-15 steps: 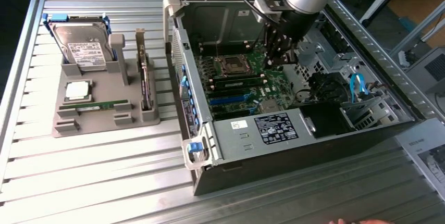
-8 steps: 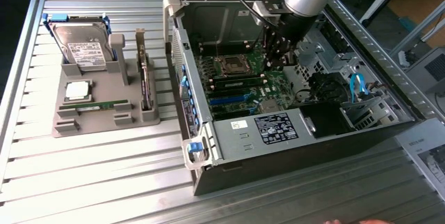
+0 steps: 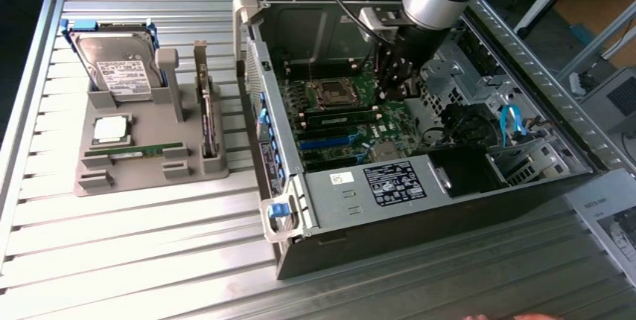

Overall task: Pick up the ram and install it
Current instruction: 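Press down the ram until it locks into place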

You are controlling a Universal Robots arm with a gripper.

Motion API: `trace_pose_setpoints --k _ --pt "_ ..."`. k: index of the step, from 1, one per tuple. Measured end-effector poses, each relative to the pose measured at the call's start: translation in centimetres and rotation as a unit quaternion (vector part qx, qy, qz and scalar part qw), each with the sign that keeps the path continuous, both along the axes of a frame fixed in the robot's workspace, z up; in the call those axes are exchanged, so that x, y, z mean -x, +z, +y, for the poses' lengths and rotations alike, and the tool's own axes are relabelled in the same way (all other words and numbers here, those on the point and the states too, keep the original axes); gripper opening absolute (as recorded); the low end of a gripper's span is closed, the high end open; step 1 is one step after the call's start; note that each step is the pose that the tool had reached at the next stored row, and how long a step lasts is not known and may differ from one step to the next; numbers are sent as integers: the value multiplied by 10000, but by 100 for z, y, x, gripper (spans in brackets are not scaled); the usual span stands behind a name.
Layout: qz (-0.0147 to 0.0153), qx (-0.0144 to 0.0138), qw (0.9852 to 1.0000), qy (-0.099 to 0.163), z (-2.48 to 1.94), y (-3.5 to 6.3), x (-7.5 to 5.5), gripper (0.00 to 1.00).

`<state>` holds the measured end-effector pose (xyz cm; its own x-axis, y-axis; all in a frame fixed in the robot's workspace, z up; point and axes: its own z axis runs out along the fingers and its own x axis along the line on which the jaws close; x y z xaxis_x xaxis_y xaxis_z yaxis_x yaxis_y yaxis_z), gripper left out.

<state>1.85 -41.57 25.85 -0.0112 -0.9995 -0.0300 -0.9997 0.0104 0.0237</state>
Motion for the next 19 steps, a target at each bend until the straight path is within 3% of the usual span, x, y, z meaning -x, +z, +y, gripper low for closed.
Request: trace_pose_setpoints --k 7,12,19 --pt "0 0 10000 0 1 -21 0 10" --pt "0 -1 10000 0 53 -30 0 10" --pt "0 1 10000 -1 55 -30 -26 10"
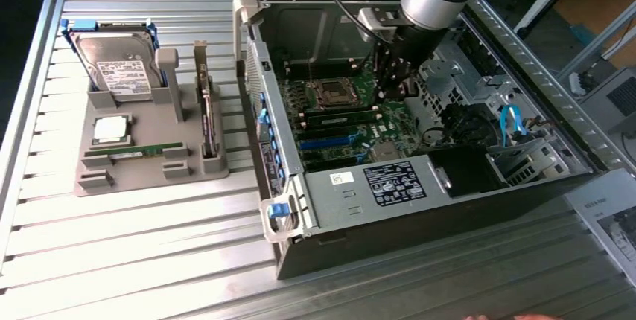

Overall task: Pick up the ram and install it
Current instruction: 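Press down the ram until it locks into place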

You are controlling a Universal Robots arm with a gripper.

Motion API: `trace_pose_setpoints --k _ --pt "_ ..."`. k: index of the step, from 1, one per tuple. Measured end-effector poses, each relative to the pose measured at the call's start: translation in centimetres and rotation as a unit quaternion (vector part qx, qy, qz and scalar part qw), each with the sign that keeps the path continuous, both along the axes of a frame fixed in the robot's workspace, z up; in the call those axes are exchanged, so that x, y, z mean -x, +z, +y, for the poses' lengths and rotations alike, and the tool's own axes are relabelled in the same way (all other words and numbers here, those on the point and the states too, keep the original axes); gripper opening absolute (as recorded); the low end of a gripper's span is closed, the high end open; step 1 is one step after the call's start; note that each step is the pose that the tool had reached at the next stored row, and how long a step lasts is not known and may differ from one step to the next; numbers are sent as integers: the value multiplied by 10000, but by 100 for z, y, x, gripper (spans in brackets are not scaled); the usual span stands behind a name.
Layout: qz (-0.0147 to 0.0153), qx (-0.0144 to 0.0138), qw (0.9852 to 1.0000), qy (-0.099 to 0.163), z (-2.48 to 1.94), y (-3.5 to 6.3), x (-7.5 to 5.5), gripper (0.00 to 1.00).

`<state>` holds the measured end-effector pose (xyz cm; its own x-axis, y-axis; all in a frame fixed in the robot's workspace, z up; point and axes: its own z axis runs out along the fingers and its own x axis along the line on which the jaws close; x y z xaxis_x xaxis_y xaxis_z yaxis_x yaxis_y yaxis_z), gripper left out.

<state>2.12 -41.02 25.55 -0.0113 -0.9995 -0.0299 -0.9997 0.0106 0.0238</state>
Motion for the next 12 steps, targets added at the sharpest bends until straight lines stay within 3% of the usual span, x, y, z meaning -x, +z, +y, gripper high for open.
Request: trace_pose_setpoints --k 12 --pt "0 -1 10000 1 0 -42 -56 10"
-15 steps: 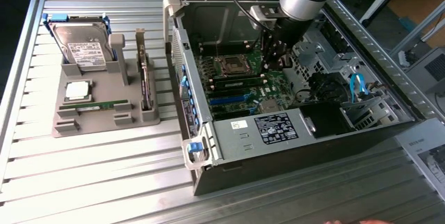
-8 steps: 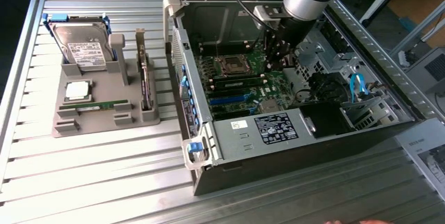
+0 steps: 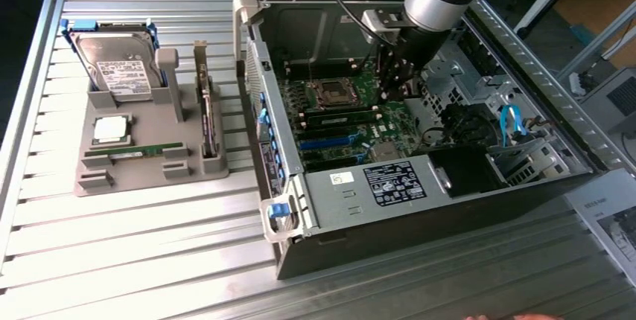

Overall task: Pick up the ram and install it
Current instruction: 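Press down the ram until it locks into place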

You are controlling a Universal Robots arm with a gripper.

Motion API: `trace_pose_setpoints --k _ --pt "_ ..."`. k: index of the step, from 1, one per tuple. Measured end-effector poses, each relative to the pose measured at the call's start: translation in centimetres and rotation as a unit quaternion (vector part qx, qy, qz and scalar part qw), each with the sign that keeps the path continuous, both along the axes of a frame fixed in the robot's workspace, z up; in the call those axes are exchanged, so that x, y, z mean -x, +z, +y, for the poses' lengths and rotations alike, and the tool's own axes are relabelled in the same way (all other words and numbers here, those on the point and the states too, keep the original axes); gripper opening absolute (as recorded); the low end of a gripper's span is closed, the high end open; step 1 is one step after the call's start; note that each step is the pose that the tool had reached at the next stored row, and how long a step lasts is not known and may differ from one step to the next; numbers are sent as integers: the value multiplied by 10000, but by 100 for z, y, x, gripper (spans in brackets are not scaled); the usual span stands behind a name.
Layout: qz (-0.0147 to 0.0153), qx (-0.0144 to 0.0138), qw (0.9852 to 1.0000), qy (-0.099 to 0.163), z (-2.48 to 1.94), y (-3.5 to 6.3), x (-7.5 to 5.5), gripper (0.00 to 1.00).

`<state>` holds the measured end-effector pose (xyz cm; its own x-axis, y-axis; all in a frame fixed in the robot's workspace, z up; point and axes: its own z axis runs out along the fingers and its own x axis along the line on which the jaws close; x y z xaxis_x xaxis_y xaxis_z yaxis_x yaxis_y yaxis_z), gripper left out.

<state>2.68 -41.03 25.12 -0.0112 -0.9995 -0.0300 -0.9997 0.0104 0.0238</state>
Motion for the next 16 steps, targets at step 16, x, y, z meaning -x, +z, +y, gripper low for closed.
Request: trace_pose_setpoints --k 16 --pt "0 1 10000 0 0 -122 0 10"
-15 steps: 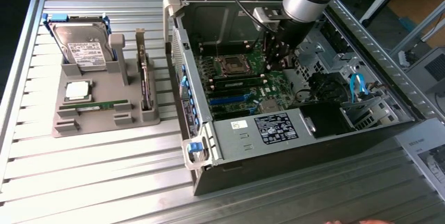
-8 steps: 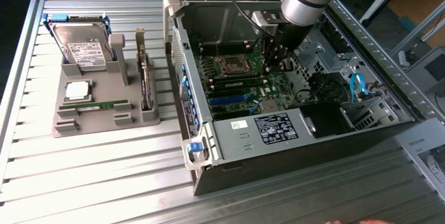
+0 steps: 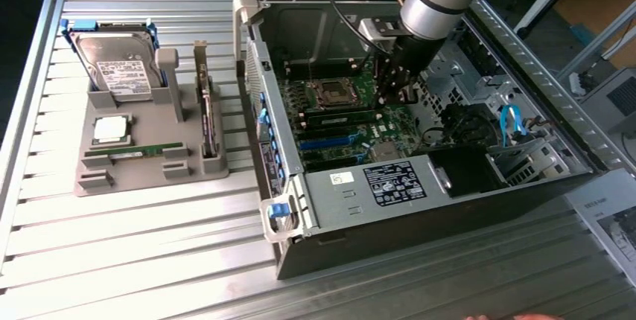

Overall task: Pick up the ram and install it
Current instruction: 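Press down the ram until it locks into place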

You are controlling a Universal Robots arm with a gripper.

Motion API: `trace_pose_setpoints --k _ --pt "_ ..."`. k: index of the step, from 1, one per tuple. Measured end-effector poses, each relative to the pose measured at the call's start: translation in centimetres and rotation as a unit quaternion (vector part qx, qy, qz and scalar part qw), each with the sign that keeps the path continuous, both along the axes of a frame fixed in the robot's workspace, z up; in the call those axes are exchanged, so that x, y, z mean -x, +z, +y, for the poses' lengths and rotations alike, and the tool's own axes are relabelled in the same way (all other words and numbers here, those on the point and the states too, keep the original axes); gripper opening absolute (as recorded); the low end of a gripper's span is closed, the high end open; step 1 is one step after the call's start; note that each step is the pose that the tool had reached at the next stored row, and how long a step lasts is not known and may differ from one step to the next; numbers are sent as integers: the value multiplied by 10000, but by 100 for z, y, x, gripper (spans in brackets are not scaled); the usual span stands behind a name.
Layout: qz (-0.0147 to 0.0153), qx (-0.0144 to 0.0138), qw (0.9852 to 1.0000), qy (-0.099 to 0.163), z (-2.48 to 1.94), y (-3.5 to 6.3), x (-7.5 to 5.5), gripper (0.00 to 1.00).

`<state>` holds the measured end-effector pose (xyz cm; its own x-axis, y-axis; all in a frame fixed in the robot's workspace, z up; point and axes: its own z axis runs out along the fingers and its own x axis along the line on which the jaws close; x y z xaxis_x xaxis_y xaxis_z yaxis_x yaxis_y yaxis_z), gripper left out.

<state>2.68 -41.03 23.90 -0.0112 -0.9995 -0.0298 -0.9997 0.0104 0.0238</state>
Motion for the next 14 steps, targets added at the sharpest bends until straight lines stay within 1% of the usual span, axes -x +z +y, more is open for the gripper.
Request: trace_pose_setpoints --k 4,14 --pt "-1 -4 10000 0 1 -10 0 10" --pt "-1 -3 10000 0 1 -35 0 10"
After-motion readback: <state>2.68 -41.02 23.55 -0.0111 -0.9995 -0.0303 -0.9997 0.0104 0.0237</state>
